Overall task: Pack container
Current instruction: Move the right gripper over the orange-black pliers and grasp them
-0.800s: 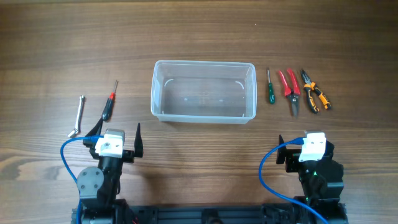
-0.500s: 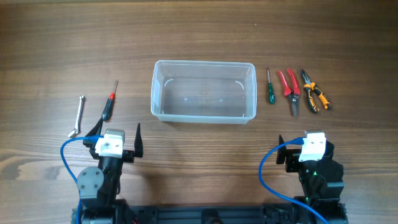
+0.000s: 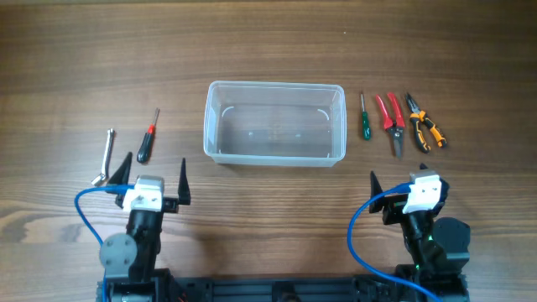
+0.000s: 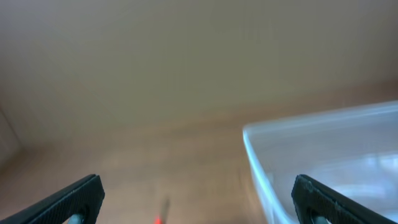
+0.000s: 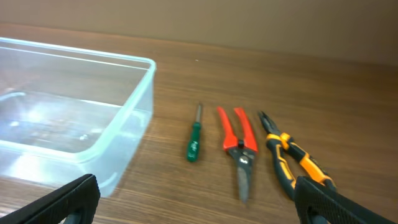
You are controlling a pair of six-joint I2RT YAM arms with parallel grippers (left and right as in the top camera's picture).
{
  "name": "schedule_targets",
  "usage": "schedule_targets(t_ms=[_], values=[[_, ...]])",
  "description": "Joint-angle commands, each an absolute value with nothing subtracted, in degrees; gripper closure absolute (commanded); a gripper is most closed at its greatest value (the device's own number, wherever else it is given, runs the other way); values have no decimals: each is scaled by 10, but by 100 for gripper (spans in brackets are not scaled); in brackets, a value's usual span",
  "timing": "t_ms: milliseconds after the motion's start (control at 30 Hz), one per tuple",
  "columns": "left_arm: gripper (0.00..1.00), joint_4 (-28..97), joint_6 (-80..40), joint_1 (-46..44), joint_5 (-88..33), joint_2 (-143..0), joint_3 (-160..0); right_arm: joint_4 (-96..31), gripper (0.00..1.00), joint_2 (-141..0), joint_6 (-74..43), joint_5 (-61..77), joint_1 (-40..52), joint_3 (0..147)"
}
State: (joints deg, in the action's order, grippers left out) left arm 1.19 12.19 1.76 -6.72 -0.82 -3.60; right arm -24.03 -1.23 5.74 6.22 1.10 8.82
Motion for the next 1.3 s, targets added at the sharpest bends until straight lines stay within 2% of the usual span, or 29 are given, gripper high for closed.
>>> schedule_targets(t_ms=[0,67,200,233,333,433,500,633,767,867,1033,1067,1133,1267], values=[[0,-41,77,14,-72,-4,-40,-220,0,-72,57,136,14,98],[0,-33,10,14,-72,-13,-46,-199,0,-141,23,138,14,123],[0,-1,-6,14,-72,-98,-104,-194,0,-367,15,138,14,255],[0,40,-5,14,-72,-168,-157,-200,0,-477,16,138,14,331],[0,102,-5,14,-74,-308,-267,-227,0,-644,44,138,11,480],[0,184,-2,15,-74,-449,-404,-282,0,-749,49,145,-1,633],[0,242,-3,25,-75,-544,-493,-310,0,-775,26,171,-1,698],[0,286,-3,60,-132,-696,-590,-303,0,-776,16,153,-22,701],[0,280,-3,69,-132,-754,-592,-375,0,-817,1,102,-109,701],[0,279,-3,69,-130,-779,-592,-390,1,-859,61,89,-185,701],[0,280,-3,69,-130,-791,-592,-370,0,-931,91,-13,-231,701],[0,280,-3,69,-130,-791,-592,-361,3,-941,110,-15,-231,701],[0,280,-3,69,-130,-791,-592,-363,24,-962,210,-10,-231,700],[0,280,-3,69,-130,-791,-592,-369,20,-1001,257,-13,-231,700]])
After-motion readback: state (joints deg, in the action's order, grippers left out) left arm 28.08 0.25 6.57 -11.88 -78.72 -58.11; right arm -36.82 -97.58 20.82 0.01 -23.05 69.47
